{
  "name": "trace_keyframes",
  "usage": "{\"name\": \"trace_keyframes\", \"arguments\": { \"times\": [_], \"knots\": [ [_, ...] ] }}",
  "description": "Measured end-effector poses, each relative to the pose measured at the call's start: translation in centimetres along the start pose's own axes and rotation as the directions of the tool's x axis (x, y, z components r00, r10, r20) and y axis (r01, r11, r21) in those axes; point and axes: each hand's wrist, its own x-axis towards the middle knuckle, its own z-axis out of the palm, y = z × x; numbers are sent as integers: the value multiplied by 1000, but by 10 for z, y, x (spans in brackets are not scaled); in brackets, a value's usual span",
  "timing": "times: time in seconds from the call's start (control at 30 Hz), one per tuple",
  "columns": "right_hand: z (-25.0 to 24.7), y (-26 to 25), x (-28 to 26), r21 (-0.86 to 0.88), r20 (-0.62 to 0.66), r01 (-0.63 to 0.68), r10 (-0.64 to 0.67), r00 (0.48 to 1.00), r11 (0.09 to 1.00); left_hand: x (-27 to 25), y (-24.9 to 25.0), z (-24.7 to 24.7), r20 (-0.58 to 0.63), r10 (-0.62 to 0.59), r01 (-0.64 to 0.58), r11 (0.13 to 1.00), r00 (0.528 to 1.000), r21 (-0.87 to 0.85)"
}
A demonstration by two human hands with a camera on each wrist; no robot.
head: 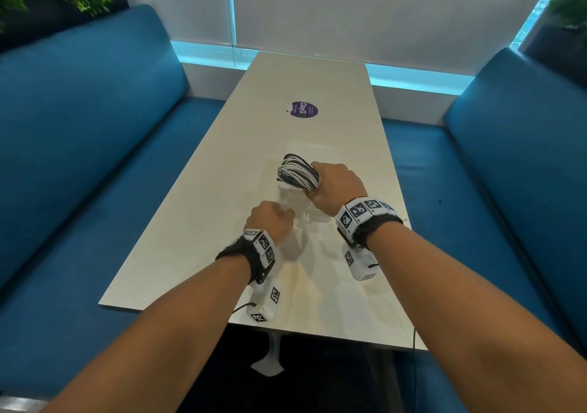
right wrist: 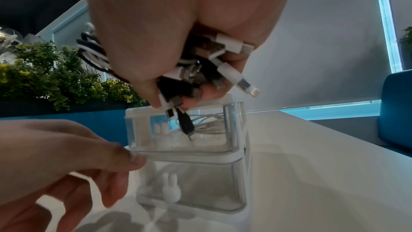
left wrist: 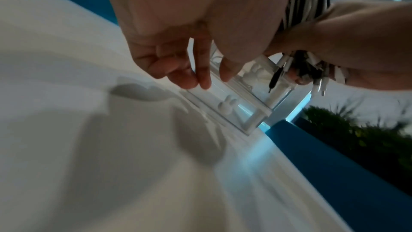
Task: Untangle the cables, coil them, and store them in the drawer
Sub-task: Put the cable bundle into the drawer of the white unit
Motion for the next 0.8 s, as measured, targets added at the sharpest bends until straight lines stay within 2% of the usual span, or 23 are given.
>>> {"name": "trace_keyframes", "arguments": {
  "times": [0.13,0.27,0.5,0.57,0.6,0.67,0.7,0.73,0.8],
  "knots": [
    [0,-1,0,2,12,4,-4,1000,1000,2,14,22,44,-51,52,998,998,-19],
    [0,-1,2,-22,18,18,-18,1000,1000,5,22,34,0,-72,72,997,997,7],
    [3,-1,1,-2,-3,5,-5,1000,1000,-2,14,31,36,-97,96,995,995,32],
    [3,0,1,0,-6,2,-2,1000,1000,-10,4,20,117,-104,103,995,988,11],
    [3,-1,2,-5,-6,2,-2,1000,1000,-14,-2,9,206,-120,125,992,971,-12],
    [4,-2,1,-11,-6,-4,4,1000,1000,-22,-10,-18,400,-183,217,975,898,-41],
    [4,-2,1,-14,-8,-5,5,1000,1000,-20,-14,-29,413,-199,243,968,889,-57],
    [4,-3,1,-18,-8,-6,6,1000,1000,-16,-15,-38,353,-208,254,963,912,-88],
    [4,-4,0,-23,-13,-7,6,1000,1000,-6,-15,-44,121,-185,189,981,975,-31]
  ]
}}
